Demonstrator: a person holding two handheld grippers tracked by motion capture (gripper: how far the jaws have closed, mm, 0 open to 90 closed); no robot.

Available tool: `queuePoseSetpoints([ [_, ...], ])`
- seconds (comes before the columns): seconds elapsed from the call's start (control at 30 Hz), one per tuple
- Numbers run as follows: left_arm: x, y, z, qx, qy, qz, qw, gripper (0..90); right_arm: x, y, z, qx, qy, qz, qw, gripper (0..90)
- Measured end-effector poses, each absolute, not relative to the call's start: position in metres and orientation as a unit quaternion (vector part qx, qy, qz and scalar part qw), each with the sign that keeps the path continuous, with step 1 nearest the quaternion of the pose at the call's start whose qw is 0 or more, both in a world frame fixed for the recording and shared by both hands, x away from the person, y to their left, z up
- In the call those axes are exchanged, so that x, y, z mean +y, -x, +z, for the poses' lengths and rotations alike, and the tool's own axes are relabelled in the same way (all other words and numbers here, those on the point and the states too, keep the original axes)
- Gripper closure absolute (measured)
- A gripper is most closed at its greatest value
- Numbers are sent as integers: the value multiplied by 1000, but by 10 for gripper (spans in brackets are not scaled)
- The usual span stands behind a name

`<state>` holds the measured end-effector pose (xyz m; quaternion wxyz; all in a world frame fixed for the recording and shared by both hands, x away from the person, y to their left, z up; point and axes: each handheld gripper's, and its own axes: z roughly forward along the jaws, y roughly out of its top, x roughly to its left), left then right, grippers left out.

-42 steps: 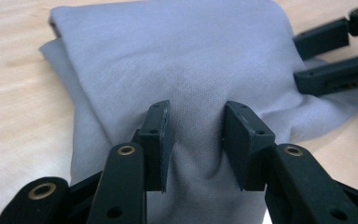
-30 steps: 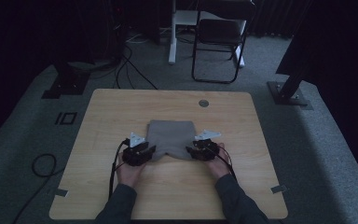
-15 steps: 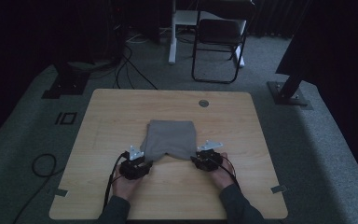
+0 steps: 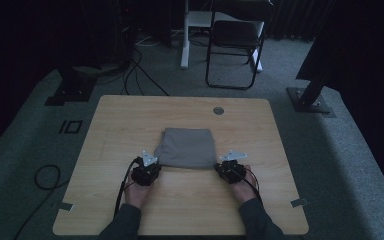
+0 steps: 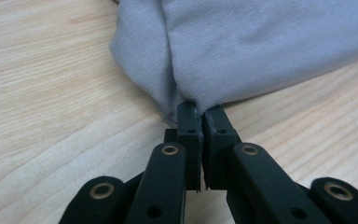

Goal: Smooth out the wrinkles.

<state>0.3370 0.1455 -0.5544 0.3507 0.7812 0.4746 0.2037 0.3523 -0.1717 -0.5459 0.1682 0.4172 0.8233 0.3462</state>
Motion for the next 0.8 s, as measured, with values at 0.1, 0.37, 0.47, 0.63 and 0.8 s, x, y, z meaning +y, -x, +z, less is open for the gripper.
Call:
queuePoseSetpoints([
  [0.1, 149, -336, -554, 481, -778, 198, 353, 801, -173, -350, -546, 823, -417, 345, 173, 711],
  [0.37, 164, -318, -548, 484, -777, 181, 361, 625, -189, -349, -541, 807, -424, 375, 169, 556],
  [0.47, 168, -314, -547, 486, -775, 186, 360, 607, -196, -350, -542, 805, -425, 377, 170, 542],
  [0.63, 178, -315, -548, 505, -761, 185, 364, 595, -210, -355, -546, 799, -433, 374, 184, 526],
  [0.8, 188, -319, -551, 518, -754, 200, 351, 586, -222, -359, -548, 790, -448, 370, 196, 520],
])
